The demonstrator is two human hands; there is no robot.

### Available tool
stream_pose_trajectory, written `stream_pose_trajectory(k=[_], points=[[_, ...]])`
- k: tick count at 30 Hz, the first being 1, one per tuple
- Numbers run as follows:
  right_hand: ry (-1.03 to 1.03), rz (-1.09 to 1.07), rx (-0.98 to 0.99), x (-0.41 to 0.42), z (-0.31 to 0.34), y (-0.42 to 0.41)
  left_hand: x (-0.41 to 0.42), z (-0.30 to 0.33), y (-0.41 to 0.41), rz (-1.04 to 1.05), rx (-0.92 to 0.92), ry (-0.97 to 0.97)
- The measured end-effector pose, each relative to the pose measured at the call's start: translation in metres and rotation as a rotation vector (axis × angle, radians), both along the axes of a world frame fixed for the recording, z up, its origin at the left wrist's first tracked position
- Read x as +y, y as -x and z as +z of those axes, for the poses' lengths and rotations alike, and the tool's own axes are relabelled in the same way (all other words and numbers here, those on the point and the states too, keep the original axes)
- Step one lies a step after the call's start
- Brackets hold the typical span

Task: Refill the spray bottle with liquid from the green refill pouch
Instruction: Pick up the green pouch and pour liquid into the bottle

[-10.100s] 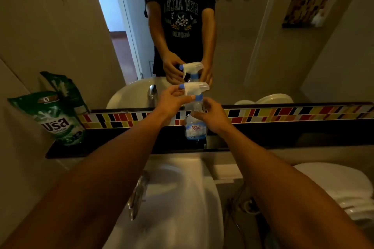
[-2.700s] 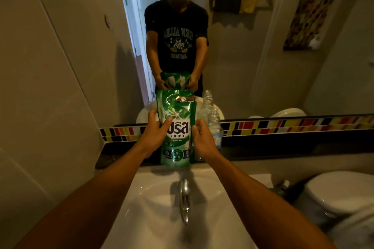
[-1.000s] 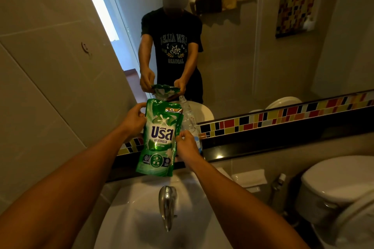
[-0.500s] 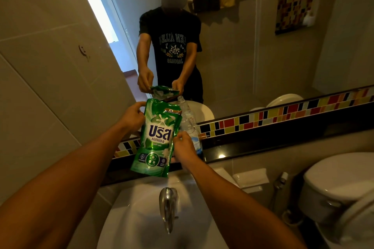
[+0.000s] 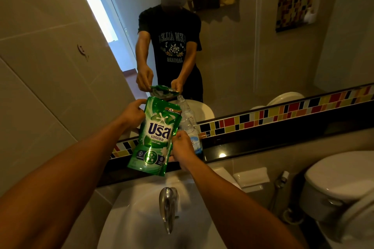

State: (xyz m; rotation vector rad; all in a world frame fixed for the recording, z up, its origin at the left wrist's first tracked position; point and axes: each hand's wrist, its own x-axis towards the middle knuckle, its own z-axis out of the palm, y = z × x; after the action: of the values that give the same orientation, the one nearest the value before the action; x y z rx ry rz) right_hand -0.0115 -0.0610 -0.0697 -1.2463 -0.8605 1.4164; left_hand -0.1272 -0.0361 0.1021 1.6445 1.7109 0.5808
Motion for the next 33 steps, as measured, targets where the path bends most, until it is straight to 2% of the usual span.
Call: stream_pose_trajectory(k=[33], points=[[-0.009,0.021,0.118,-0.003,0.003,0.000,0.012,0.004,0.002,-0.017,0.032,0.007]])
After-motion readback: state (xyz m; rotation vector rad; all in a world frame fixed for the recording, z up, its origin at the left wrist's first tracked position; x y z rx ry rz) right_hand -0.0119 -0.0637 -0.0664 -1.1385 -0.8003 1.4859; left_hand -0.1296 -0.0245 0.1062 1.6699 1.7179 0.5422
